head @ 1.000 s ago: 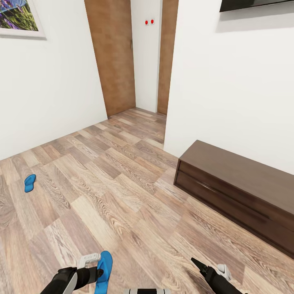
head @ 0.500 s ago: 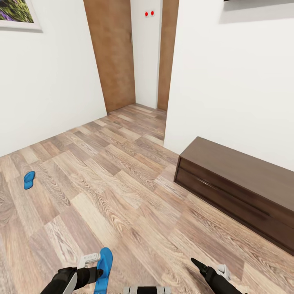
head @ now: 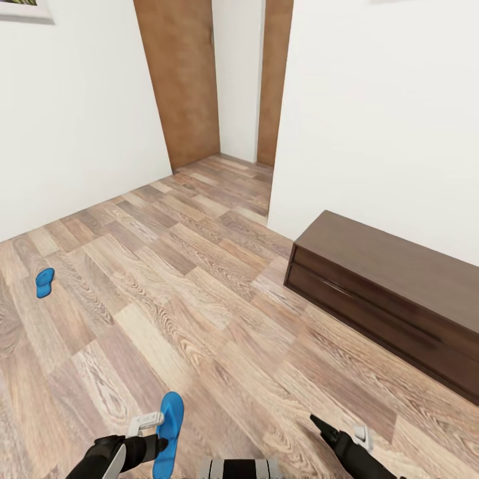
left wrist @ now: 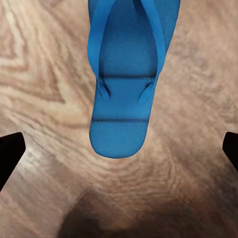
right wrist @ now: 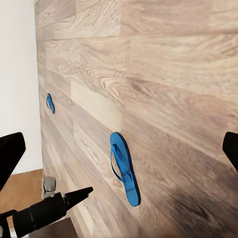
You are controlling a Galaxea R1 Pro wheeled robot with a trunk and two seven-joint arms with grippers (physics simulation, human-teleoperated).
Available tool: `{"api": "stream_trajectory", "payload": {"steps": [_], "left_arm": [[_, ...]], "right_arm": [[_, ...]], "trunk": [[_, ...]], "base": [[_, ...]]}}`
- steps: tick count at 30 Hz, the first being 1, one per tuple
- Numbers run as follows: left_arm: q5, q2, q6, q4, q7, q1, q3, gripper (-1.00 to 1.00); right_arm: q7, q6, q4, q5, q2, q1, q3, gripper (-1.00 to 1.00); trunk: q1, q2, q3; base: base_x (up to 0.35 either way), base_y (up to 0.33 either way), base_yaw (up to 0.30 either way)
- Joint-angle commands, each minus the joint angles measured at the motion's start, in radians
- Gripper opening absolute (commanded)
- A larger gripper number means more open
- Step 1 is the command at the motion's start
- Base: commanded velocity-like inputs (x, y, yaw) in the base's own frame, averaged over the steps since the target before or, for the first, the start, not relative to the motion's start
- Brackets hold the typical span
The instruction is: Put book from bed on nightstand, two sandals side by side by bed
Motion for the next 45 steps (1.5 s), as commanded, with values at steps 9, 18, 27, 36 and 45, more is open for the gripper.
{"api": "stream_trajectory", "payload": {"steps": [9, 18, 27, 36, 45], "left_arm": [[0.012, 0.002, 0.009, -0.037, 0.000, 0.000, 0.003, 1.00], [0.014, 0.007, 0.009, -0.058, 0.000, 0.000, 0.005, 1.00], [0.017, 0.004, 0.009, -0.101, 0.001, 0.000, 0.007, 1.00], [0.019, -0.003, 0.015, -0.134, 0.002, -0.004, 0.007, 1.00], [0.019, -0.010, 0.022, -0.147, 0.003, -0.041, 0.007, 1.00]], "right_arm": [[0.055, 0.007, 0.002, -0.007, 0.000, 0.000, -0.001, 1.00], [0.060, 0.007, 0.002, -0.007, -0.001, 0.000, -0.002, 1.00], [0.067, 0.009, 0.002, -0.007, -0.001, 0.000, -0.002, 1.00], [0.094, 0.013, 0.000, -0.007, -0.002, 0.000, -0.002, 1.00], [0.113, 0.015, -0.002, -0.008, -0.003, 0.000, -0.003, 1.00]], "trunk": [[0.002, -0.002, -0.024], [0.002, -0.002, -0.024], [0.002, -0.002, -0.024], [0.002, -0.002, -0.024], [0.002, -0.002, -0.024]], "base": [[0.000, 0.000, 0.000], [0.000, 0.000, 0.000], [0.000, 0.000, 0.000], [0.000, 0.000, 0.000], [0.000, 0.000, 0.000]]}}
